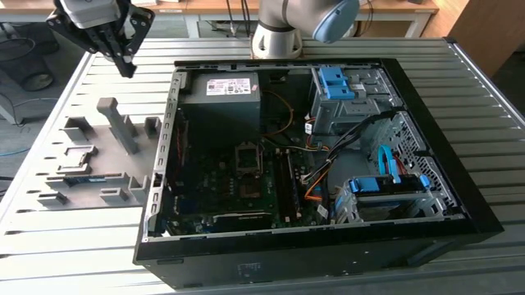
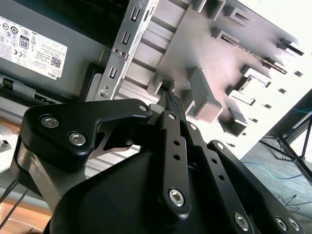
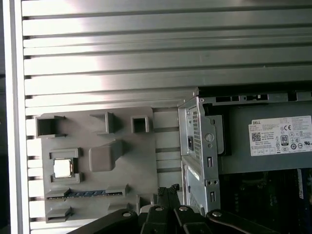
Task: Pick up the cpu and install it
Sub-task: 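Reach for the cpu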
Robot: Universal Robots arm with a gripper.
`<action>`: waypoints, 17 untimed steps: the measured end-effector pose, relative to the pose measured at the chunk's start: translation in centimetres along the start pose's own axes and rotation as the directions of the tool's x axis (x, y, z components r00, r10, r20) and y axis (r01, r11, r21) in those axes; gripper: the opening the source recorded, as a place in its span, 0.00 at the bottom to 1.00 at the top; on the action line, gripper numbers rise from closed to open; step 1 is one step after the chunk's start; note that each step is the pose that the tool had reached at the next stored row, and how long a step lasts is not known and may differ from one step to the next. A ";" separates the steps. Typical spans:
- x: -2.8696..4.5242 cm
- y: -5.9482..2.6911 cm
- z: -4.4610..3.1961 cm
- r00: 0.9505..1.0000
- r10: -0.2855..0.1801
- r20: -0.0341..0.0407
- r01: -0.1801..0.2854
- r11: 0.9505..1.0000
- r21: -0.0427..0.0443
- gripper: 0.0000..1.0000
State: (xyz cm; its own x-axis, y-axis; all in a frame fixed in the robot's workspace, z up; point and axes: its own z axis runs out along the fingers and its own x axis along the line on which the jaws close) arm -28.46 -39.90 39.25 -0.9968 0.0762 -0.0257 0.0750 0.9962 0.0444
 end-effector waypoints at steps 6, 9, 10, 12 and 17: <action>1.27 -0.09 -0.02 1.000 0.000 0.000 0.000 1.000 0.000 0.10; 1.94 -0.15 -0.04 1.000 0.000 0.000 0.000 1.000 0.000 0.10; 2.15 -0.16 -0.04 1.000 0.000 0.000 0.000 1.000 0.000 0.10; 2.56 -0.19 -0.05 1.000 0.000 0.000 0.000 1.000 0.000 0.10; 3.44 -0.26 -0.07 1.000 0.000 0.000 0.000 1.000 0.000 0.10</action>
State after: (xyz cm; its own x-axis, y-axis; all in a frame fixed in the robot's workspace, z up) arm -31.91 -39.89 39.22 -0.9968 0.0763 -0.0257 0.0751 0.9962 0.0444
